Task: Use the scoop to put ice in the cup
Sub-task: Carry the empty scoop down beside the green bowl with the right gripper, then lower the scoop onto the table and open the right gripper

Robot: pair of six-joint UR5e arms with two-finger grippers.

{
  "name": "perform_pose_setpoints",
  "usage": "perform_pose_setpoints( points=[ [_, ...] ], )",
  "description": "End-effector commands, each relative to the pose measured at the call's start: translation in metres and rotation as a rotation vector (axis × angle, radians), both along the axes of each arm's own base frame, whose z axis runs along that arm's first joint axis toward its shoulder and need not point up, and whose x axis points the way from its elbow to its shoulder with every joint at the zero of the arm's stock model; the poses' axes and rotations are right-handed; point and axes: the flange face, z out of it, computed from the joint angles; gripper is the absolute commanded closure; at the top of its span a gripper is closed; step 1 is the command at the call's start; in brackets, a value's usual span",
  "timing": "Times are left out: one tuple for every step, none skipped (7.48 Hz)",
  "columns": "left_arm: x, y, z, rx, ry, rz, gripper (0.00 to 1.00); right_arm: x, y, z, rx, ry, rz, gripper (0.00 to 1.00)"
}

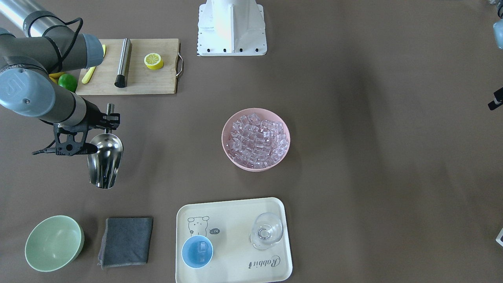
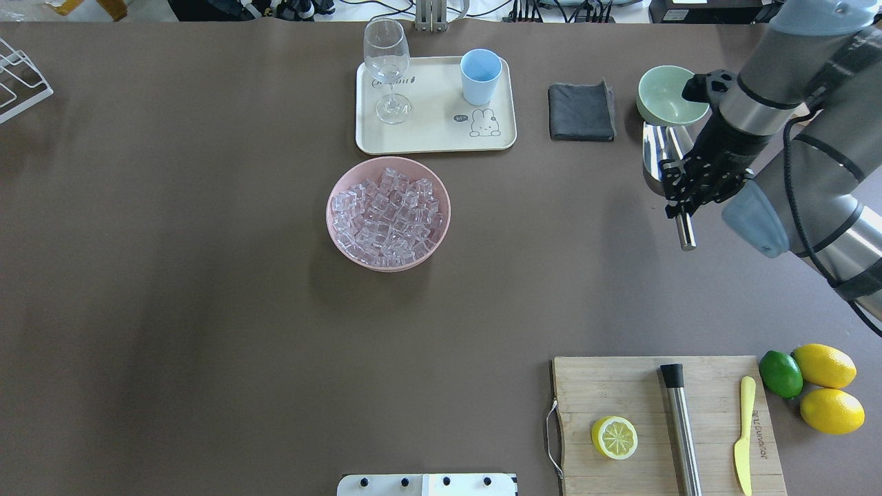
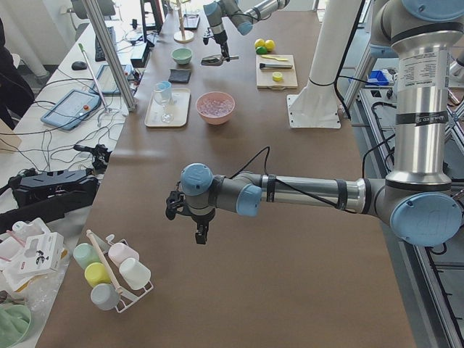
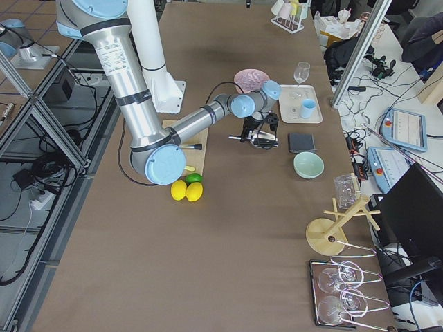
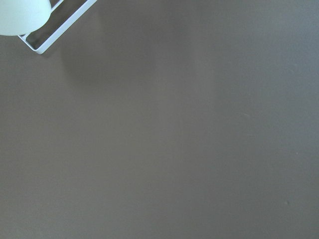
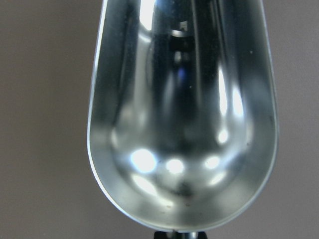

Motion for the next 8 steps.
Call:
perform_pose_setpoints(
  points=[
    [0.004, -0.002, 0.013, -0.026, -0.003, 0.006, 0.03, -0.016, 0.006, 0.017, -0.005, 0.019, 0.022, 1.0],
    [0.007, -0.009, 0.009, -0.017, -0.005, 0.01, 0.03, -0.022, 0.009, 0.019, 0.005, 0.032, 0.017, 1.0],
    [0.006, -0.009, 0.011, -0.019, -0.008, 0.007, 0.03, -0.026, 0.012, 0.02, 0.01, 0.049, 0.022, 1.0],
    [0.008, -0.011, 0.007, -0.012, -0.007, 0.01, 0.03, -0.028, 0.013, 0.02, 0.008, 0.048, 0.019, 1.0],
    [0.008, -0.011, 0.008, -0.015, -0.007, 0.01, 0.03, -0.03, 0.014, 0.02, 0.006, 0.048, 0.015, 1.0],
    [0.008, -0.012, 0.007, -0.01, -0.007, 0.01, 0.03, -0.03, 0.015, 0.015, 0.011, 0.038, 0.013, 0.9],
    [0.008, -0.011, 0.008, -0.012, -0.007, 0.011, 0.03, -0.032, 0.014, 0.008, 0.011, 0.02, 0.002, 0.61],
    [0.007, -0.011, 0.008, -0.012, -0.009, 0.011, 0.03, -0.032, 0.017, 0.002, 0.002, -0.005, -0.009, 0.28]
  ],
)
